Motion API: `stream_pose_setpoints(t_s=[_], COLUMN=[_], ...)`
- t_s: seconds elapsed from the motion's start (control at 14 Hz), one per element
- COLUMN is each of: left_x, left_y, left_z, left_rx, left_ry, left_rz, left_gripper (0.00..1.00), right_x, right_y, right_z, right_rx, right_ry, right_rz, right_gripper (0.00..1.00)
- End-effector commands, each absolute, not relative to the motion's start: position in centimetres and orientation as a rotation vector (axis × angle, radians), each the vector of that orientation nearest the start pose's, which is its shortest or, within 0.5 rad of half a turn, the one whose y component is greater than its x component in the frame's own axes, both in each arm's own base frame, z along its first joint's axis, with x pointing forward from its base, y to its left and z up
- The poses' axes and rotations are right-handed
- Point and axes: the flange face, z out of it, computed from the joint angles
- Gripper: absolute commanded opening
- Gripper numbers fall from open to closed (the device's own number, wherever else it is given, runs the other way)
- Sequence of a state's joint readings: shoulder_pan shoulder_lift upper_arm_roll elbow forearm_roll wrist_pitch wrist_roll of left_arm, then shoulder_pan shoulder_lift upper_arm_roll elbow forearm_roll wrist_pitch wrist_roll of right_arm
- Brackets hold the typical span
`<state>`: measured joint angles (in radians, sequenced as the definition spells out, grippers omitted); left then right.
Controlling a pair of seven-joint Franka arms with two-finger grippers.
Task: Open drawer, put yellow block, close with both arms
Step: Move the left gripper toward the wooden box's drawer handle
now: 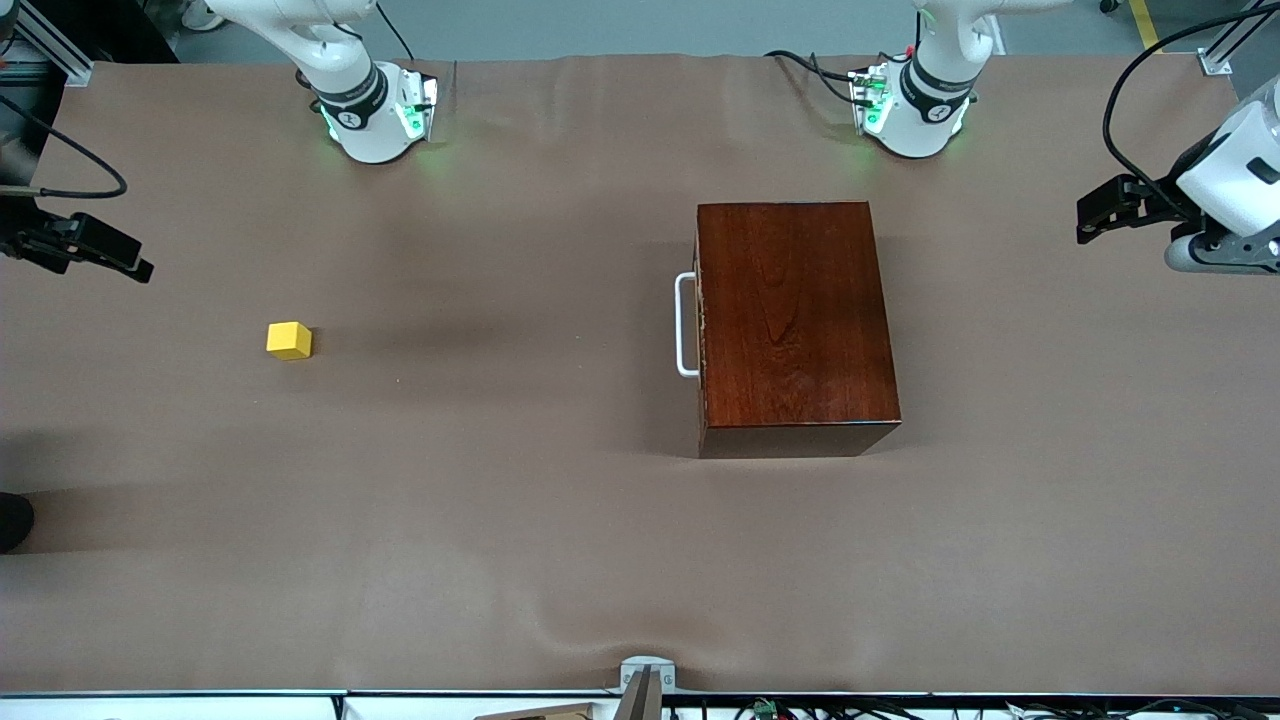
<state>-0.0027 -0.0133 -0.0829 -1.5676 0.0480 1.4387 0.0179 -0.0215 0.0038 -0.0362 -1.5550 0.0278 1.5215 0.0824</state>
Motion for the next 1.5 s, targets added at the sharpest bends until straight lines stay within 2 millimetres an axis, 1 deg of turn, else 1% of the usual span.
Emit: stream_pose_setpoints(t_s=[0.0, 0.29, 0.43, 0.5, 0.64, 0.79, 0.93, 1.07, 1.15, 1.22, 1.29, 1.36, 1.43], left_x=[53.3, 53.7, 55.0, 55.5, 55.6, 55.8, 55.6, 55.3, 54.9, 54.7, 54.3, 53.8, 53.6], left_y=[-4.4, -4.4, -4.6, -5.1, -7.3, -8.7, -11.6, -13.0, -14.3, -15.1, -16.4, -17.9, -18.7], left_z=[63.0, 62.6, 63.6, 63.7, 63.4, 62.8, 62.2, 62.2, 62.4, 62.3, 62.3, 62.5, 63.1], left_rx=[-3.095, -3.100, -3.117, -3.123, -3.121, -3.124, -3.120, -3.124, -3.136, -3.148, -3.156, -3.160, -3.166], left_ry=[0.176, 0.170, 0.169, 0.182, 0.235, 0.155, 0.165, 0.136, 0.148, 0.136, 0.131, 0.139, 0.151], left_rz=[0.179, 0.187, 0.145, 0.143, 0.149, 0.165, 0.180, 0.181, 0.182, 0.190, 0.197, 0.190, 0.168], left_gripper=[1.00, 1.00, 1.00, 1.00, 1.00, 1.00, 1.00, 1.00, 1.00, 1.00, 1.00, 1.00, 1.00], right_x=[54.7, 54.6, 54.7, 54.7, 54.6, 54.7, 54.7, 54.7, 54.7, 54.7, 54.6, 54.7, 54.6], right_y=[-2.5, -2.5, -2.5, -2.5, -2.5, -2.5, -2.5, -2.5, -2.5, -2.5, -2.5, -2.5, -2.5], right_z=[63.0, 63.1, 63.0, 63.0, 63.1, 63.0, 63.0, 63.0, 63.0, 63.0, 63.1, 63.0, 63.1], right_rx=[-3.098, -3.098, -3.098, -3.098, -3.098, -3.098, -3.098, -3.098, -3.098, -3.098, -3.098, -3.098, -3.098], right_ry=[0.234, 0.233, 0.234, 0.234, 0.233, 0.233, 0.234, 0.234, 0.234, 0.234, 0.233, 0.234, 0.233], right_rz=[0.056, 0.054, 0.056, 0.056, 0.054, 0.056, 0.056, 0.056, 0.056, 0.056, 0.054, 0.056, 0.054], right_gripper=[1.00, 1.00, 1.00, 1.00, 1.00, 1.00, 1.00, 1.00, 1.00, 1.00, 1.00, 1.00, 1.00])
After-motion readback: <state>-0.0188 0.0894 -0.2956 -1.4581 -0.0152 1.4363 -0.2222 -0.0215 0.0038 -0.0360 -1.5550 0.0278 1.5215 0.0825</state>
